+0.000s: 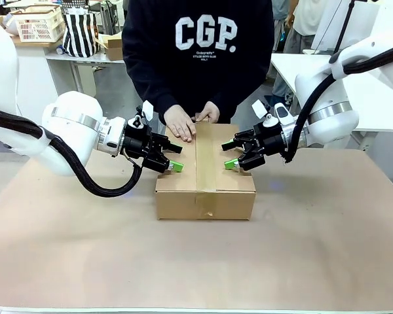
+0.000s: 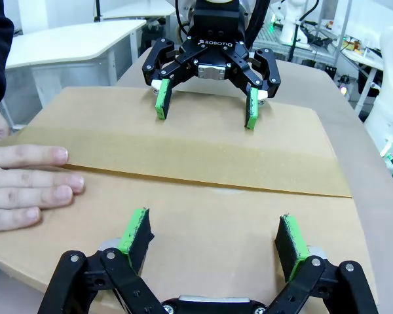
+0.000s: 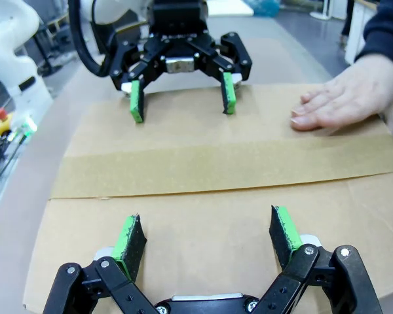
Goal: Pack the gift set into the box.
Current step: Press and hold the closed box until the human finishes sealing it.
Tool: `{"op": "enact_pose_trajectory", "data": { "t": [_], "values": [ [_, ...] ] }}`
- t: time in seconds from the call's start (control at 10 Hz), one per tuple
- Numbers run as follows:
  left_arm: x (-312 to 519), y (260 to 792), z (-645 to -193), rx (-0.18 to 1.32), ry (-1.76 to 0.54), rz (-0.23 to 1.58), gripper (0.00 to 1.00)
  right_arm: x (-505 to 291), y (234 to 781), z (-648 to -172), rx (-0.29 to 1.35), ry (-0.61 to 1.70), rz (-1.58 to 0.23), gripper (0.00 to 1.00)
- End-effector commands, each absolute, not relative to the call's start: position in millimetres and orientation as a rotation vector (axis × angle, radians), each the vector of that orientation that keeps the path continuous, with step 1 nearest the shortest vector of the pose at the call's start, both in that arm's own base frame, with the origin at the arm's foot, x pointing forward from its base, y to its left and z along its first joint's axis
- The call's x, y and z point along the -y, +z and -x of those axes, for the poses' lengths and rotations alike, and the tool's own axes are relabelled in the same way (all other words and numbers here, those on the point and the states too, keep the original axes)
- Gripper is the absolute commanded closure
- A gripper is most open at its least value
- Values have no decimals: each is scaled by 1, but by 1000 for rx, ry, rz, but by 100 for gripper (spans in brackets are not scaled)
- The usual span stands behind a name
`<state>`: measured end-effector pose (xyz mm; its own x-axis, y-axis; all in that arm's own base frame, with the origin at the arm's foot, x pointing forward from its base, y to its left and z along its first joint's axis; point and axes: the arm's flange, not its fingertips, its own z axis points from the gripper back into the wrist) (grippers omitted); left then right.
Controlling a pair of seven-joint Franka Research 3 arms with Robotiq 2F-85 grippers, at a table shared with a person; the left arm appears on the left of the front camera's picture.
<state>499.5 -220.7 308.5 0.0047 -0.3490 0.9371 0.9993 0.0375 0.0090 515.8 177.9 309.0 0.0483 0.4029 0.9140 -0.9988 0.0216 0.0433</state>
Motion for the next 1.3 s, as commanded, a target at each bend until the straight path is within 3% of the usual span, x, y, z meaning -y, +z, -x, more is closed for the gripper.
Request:
{"op": "enact_pose_trajectory", "data": {
  "t": [0.0, 1.2],
  "values": [
    [220, 304, -497, 965, -1342, 911, 0, -178, 306, -515, 867, 1335, -904, 0],
    [220, 304, -497, 965, -1342, 911, 0, -178, 306, -515, 867, 1335, -904, 0]
  ]
}}
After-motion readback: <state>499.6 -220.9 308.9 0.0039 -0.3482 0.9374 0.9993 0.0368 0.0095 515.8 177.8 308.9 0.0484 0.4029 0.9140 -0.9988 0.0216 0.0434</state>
